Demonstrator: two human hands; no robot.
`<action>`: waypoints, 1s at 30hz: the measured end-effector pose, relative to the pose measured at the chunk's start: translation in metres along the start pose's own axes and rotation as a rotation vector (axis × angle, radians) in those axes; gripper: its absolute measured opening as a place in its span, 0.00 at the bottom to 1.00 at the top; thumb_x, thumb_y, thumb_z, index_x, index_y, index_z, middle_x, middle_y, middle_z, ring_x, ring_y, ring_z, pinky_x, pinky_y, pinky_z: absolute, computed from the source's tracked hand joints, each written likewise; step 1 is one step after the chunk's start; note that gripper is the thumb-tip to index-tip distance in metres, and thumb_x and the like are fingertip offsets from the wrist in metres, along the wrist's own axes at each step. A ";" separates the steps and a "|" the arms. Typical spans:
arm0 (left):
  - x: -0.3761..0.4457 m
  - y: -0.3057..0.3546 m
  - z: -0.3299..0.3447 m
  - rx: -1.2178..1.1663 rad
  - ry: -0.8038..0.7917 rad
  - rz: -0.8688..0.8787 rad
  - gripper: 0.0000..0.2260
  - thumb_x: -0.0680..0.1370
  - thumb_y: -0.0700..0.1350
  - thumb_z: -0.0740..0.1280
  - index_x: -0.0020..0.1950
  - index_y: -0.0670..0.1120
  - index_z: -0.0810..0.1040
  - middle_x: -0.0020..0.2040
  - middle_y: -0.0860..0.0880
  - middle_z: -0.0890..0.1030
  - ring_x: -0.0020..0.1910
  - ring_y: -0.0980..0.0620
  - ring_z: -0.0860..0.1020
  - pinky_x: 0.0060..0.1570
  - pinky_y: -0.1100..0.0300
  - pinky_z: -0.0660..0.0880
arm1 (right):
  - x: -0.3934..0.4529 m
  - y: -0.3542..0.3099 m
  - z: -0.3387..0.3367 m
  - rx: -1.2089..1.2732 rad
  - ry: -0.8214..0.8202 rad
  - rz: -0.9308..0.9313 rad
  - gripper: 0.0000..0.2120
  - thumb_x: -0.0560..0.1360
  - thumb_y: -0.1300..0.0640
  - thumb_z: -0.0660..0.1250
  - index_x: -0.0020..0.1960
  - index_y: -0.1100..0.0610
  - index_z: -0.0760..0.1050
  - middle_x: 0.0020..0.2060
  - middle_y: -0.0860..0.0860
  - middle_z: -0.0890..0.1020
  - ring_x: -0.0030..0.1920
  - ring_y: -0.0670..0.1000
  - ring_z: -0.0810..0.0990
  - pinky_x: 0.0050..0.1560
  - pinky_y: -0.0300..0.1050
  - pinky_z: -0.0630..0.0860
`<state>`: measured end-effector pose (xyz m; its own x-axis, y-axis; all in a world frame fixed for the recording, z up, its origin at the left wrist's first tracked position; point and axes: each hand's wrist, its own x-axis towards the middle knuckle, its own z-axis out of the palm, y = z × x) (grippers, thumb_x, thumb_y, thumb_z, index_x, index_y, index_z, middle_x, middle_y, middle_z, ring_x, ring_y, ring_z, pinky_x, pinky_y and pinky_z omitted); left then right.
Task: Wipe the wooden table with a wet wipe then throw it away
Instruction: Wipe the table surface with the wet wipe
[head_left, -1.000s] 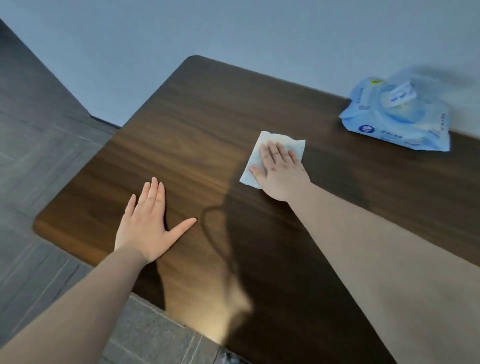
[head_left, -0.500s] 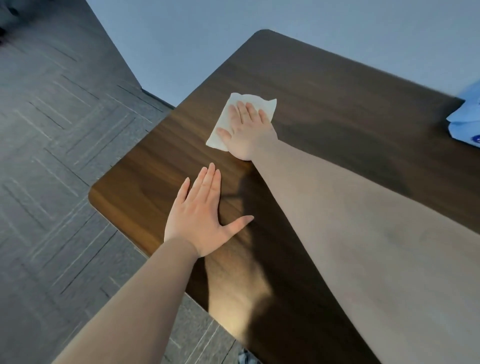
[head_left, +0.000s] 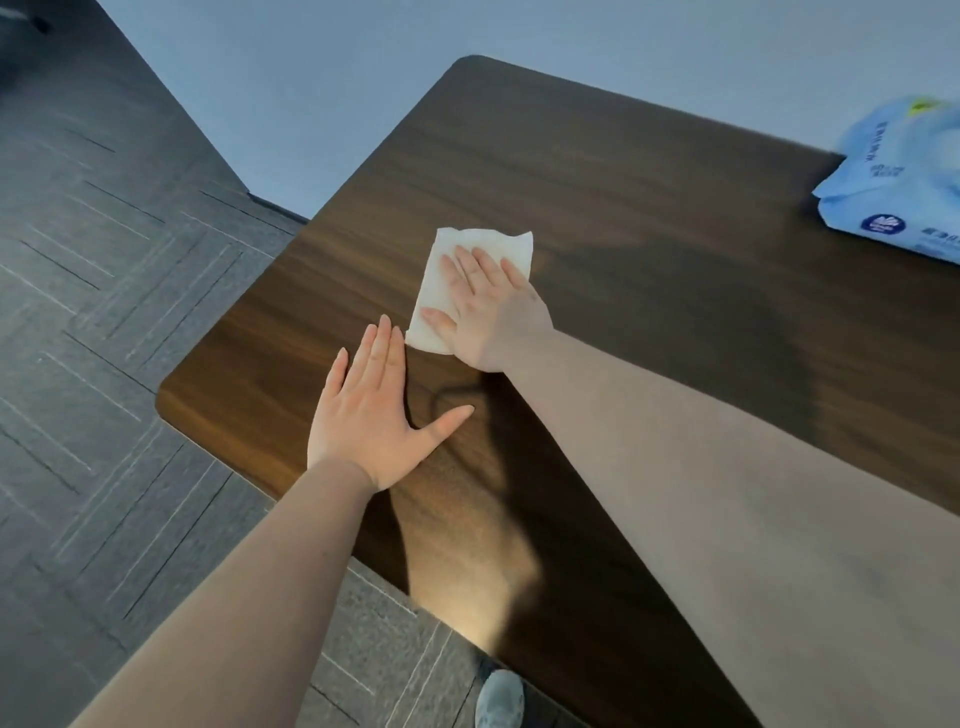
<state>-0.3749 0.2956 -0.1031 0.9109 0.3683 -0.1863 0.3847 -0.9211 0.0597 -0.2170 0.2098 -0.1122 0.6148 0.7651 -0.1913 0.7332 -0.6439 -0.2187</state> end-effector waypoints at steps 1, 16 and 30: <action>0.000 0.000 0.000 0.006 -0.007 -0.001 0.49 0.68 0.78 0.40 0.77 0.45 0.41 0.78 0.48 0.42 0.76 0.53 0.40 0.74 0.52 0.42 | -0.009 0.004 0.000 0.012 0.001 0.019 0.32 0.79 0.38 0.42 0.77 0.55 0.42 0.78 0.51 0.45 0.77 0.51 0.42 0.75 0.51 0.40; -0.023 0.054 -0.009 0.071 -0.085 0.307 0.40 0.74 0.68 0.39 0.77 0.43 0.45 0.79 0.46 0.46 0.77 0.50 0.43 0.75 0.51 0.44 | -0.224 0.087 0.012 0.104 -0.003 0.562 0.32 0.79 0.38 0.39 0.77 0.52 0.35 0.77 0.48 0.39 0.76 0.47 0.37 0.73 0.46 0.35; -0.093 0.355 0.029 0.080 -0.154 0.959 0.37 0.75 0.69 0.41 0.76 0.47 0.36 0.75 0.53 0.34 0.72 0.58 0.33 0.72 0.56 0.35 | -0.496 0.228 0.034 0.140 0.038 1.171 0.34 0.77 0.36 0.37 0.77 0.53 0.36 0.78 0.50 0.42 0.77 0.50 0.41 0.75 0.49 0.40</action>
<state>-0.3273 -0.0692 -0.0929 0.8004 -0.5576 -0.2200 -0.5263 -0.8294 0.1874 -0.3648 -0.3166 -0.0995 0.9016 -0.2942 -0.3172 -0.3203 -0.9468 -0.0324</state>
